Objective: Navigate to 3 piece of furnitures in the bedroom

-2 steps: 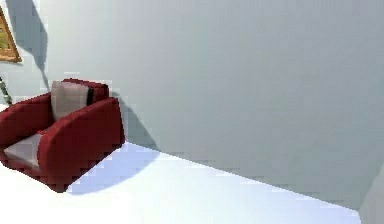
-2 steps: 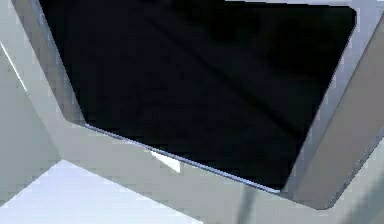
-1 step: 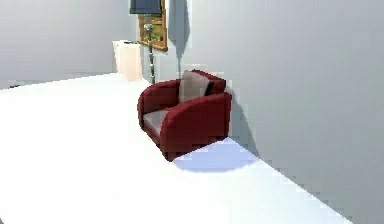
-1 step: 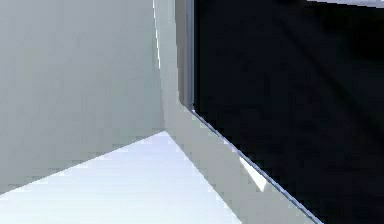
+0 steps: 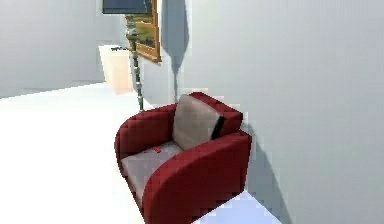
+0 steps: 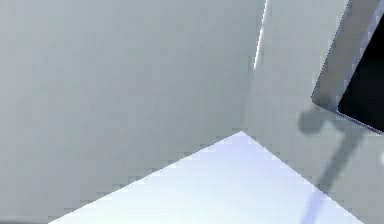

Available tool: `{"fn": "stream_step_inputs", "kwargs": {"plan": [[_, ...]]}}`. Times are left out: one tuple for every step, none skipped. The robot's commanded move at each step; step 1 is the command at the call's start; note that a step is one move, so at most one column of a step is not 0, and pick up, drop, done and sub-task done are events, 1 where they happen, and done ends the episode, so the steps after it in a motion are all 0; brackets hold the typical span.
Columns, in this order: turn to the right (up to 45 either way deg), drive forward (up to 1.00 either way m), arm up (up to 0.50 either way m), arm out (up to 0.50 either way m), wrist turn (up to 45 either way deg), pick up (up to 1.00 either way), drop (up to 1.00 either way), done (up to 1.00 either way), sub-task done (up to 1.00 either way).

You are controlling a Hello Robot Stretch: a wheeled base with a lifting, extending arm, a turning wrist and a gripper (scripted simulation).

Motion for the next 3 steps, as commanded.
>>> {"fn": "stream_step_inputs", "kwargs": {"plan": [[0.0, 0.00, 0.00, 0.00, 0.0, 0.00, 0.00, 0.00, 1.00], [-45.0, 0.00, 0.00, 0.00, 0.0, 0.00, 0.00, 0.00, 0.00], [-3.0, 0.00, 0.00, 0.00, 0.0, 0.00, 0.00, 0.00, 0.00]]}}
